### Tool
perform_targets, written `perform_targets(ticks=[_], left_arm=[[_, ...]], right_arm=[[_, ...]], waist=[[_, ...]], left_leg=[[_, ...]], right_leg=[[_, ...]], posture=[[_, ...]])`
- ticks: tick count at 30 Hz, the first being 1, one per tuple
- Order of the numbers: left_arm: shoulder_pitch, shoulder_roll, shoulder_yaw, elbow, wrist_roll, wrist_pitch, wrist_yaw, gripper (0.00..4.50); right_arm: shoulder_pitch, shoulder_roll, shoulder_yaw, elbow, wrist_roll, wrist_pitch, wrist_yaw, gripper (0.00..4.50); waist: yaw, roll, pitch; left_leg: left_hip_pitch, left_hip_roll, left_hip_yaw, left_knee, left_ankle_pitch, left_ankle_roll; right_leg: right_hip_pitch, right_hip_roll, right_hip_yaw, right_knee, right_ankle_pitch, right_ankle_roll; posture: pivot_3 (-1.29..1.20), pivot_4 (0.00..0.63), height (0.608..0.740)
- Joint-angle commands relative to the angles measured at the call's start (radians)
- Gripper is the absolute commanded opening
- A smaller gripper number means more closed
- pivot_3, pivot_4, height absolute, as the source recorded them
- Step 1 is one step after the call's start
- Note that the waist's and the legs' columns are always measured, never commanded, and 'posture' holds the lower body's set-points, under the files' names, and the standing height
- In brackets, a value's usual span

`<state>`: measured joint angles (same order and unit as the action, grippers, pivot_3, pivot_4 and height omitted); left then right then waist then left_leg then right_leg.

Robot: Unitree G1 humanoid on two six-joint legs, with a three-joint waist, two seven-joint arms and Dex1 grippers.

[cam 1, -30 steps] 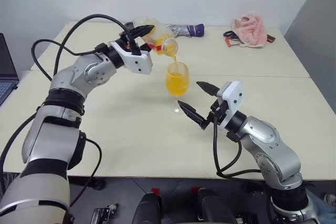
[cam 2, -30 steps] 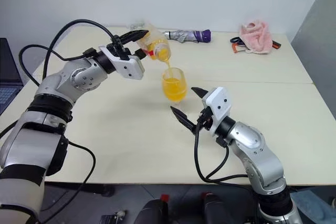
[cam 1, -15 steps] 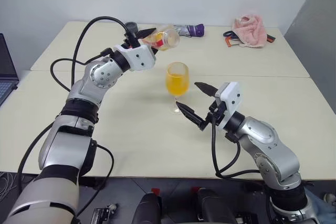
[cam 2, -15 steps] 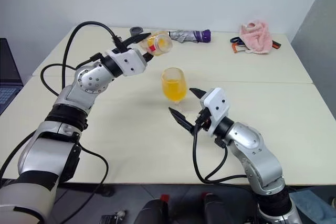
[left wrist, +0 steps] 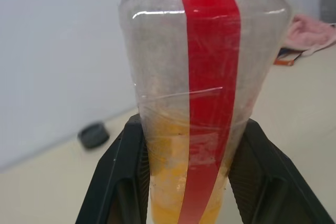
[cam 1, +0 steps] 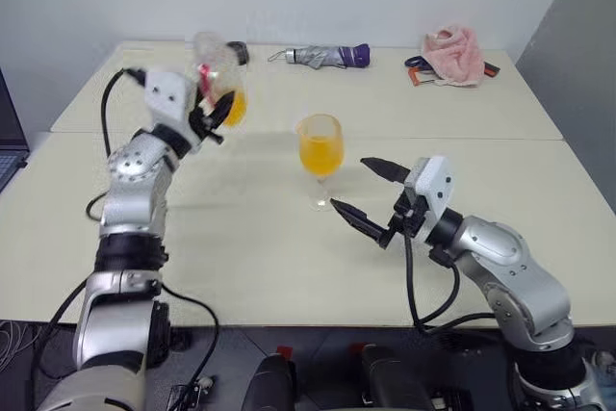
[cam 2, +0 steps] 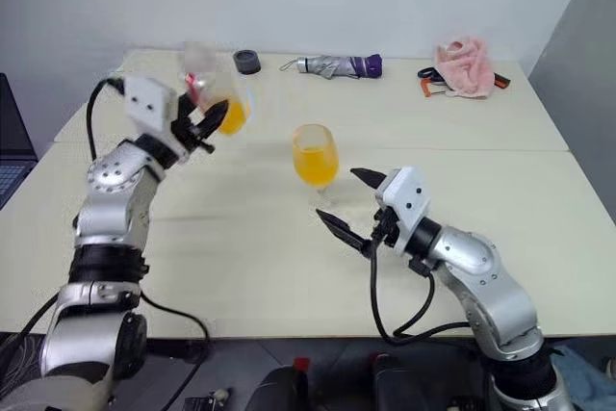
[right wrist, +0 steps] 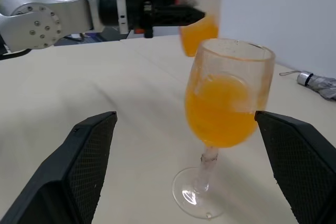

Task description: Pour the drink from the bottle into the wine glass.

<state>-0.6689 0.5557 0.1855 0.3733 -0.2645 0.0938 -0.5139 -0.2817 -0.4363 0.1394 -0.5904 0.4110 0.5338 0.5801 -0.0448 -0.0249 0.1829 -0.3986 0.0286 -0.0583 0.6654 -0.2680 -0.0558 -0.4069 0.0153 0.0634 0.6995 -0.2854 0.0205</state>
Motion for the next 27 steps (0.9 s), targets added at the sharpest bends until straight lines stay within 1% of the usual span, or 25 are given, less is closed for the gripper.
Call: perform_targets(ticks=[1,6,10,14,22,24,27], left_arm=[[0.082,0.007,0.122,-0.146,-0.097,0.127,0.059,1.67],[0.21,-0.005,0.197,-0.227,-0.144,0.212,0.102,1.67],[0.294,-0.002,0.223,-0.255,-0.15,0.231,0.106,1.67],[0.333,0.0,0.231,-0.255,-0.148,0.24,0.111,1.67],[0.375,0.011,0.204,-0.222,-0.099,0.216,0.106,1.67],[0.376,0.007,0.204,-0.22,-0.102,0.219,0.1,2.38],[0.379,0.008,0.196,-0.229,-0.094,0.211,0.09,3.28]], right_arm=[[-0.014,-0.036,-0.009,-0.06,0.083,0.042,0.071,4.5],[-0.071,-0.032,0.022,-0.046,0.096,0.065,0.079,4.5],[-0.112,-0.032,0.06,-0.017,0.074,0.056,0.097,4.5],[-0.12,-0.036,0.078,0.003,0.057,0.041,0.114,4.5],[-0.115,-0.031,0.096,0.008,0.039,0.036,0.133,4.5],[-0.113,-0.031,0.096,0.007,0.038,0.038,0.135,4.5],[-0.111,-0.031,0.095,0.007,0.038,0.04,0.137,4.5]], waist=[[0.0,0.0,0.0],[0.01,0.0,0.0],[0.012,0.0,0.0],[0.015,-0.001,-0.001],[0.014,-0.001,-0.001],[0.014,-0.001,-0.001],[0.014,-0.001,-0.001]], left_leg=[[0.0,0.0,0.0,0.0,0.0,0.0],[0.0,0.0,-0.001,0.001,0.0,0.0],[0.001,0.0,0.0,0.001,0.0,0.0],[0.0,0.0,-0.001,0.001,0.0,0.0],[0.001,0.0,0.0,0.001,0.0,0.0],[0.001,0.0,0.0,0.001,0.0,0.0],[0.001,0.0,0.0,0.001,0.0,0.0]], right_leg=[[0.0,0.0,0.0,0.0,0.0,0.0],[0.001,-0.001,-0.001,0.0,0.0,0.0],[0.001,-0.001,0.0,0.0,0.0,0.0],[0.001,-0.001,-0.001,0.0,0.0,0.0],[0.001,-0.001,0.0,0.0,0.0,0.0],[0.001,-0.001,0.0,0.0,0.0,0.0],[0.001,-0.001,0.0,0.0,0.0,0.0]], posture=[[0.0,0.15,0.74],[0.0,0.15,0.74],[0.0,0.15,0.74],[0.0,0.15,0.74],[0.0,0.15,0.74],[0.0,0.15,0.74],[0.0,0.15,0.74]])
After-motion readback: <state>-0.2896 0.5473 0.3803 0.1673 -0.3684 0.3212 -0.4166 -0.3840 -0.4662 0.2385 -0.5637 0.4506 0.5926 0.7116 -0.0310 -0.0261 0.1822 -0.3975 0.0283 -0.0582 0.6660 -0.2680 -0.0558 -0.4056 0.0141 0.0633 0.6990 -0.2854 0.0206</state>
